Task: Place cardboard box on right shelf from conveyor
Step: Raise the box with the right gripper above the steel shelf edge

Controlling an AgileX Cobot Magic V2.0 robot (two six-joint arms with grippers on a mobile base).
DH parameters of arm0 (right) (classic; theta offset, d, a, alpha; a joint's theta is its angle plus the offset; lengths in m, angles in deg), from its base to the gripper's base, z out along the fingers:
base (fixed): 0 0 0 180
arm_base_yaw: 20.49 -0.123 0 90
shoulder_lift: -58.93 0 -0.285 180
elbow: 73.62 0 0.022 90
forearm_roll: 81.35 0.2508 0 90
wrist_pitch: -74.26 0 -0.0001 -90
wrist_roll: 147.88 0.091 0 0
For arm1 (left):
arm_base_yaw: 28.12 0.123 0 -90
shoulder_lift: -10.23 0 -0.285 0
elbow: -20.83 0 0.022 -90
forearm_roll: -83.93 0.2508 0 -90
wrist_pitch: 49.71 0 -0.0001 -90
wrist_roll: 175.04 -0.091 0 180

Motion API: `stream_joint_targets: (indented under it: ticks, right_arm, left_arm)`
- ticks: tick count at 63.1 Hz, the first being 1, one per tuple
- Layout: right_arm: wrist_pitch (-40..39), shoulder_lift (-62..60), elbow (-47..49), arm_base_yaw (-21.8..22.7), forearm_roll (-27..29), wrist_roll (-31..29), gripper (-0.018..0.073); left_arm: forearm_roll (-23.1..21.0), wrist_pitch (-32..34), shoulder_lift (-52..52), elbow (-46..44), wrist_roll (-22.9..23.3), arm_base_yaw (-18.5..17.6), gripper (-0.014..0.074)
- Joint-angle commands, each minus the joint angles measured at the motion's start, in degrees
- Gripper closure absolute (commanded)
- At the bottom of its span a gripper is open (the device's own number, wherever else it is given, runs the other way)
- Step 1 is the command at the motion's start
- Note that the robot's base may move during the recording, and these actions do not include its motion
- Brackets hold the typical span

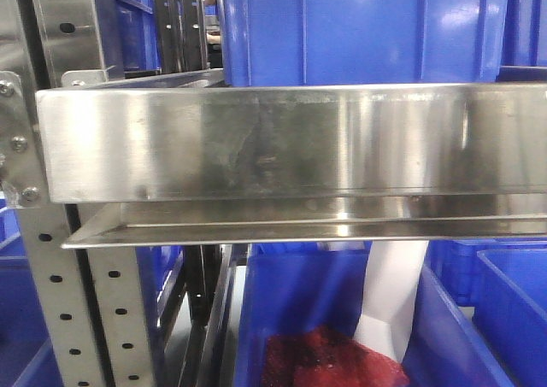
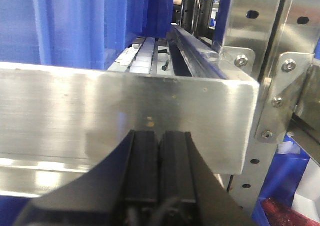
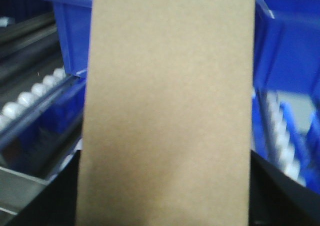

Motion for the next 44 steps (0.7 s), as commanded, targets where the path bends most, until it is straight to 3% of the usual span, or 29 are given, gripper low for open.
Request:
stream_joint_targets:
  ticks: [1,13,31,37,44]
  right_arm:
    - [-5.74,7.39,7.48,-1.29,-2.35,-9.89,0.0324]
    - [-4.61,18.48,15.37,-1.71,-3.71,-31.62,0.0324]
    - [-7.72,27.07,12.98,-4.02,-4.21,-66.99,0.0324]
    - [-11.00,28.92,10.54,-5.01,-4.21,-72.94,0.0324]
    - [-18.43,30.50,6.95,-5.15,-4.21,-73.31,0.0324]
  left_arm:
    - [-0.27,4.80,-0.71,-0.16,0.29,-0.31,0.0715]
    - [-0.27,4.80,-0.71,-0.16,0.29,-0.31,0.0715]
    - [-0.27,4.80,-0.71,-0.16,0.29,-0.31,0.0715]
    - [-0.27,4.80,-0.71,-0.16,0.29,-0.31,0.0715]
    - [-0.27,4.80,-0.71,-0.16,0.29,-0.31,0.0715]
